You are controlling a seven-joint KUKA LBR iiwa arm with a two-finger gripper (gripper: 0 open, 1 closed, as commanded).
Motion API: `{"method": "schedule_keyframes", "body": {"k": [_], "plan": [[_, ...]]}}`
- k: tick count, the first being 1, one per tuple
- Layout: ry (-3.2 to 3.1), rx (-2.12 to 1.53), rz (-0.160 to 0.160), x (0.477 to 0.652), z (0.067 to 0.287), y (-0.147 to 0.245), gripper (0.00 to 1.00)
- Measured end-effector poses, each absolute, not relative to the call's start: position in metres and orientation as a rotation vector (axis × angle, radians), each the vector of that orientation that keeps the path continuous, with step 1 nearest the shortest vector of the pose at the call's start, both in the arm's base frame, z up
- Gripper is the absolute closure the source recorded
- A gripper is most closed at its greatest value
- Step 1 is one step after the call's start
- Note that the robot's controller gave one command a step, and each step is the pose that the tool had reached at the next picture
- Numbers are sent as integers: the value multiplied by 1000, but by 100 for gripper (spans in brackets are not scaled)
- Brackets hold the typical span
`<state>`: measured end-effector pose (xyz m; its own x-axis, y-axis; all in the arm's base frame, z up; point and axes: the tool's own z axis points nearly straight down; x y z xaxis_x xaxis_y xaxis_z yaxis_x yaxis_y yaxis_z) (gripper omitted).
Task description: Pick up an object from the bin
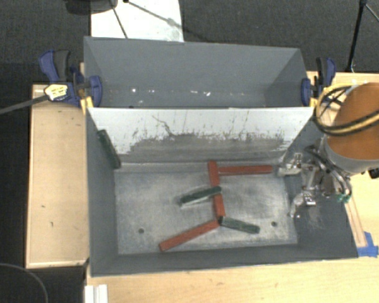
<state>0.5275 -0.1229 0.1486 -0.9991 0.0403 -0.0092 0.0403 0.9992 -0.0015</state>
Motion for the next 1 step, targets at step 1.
{"method": "schedule_keyframes", "body": {"k": [1], "plan": [[3139, 122, 2, 494, 117, -107, 0]]}}
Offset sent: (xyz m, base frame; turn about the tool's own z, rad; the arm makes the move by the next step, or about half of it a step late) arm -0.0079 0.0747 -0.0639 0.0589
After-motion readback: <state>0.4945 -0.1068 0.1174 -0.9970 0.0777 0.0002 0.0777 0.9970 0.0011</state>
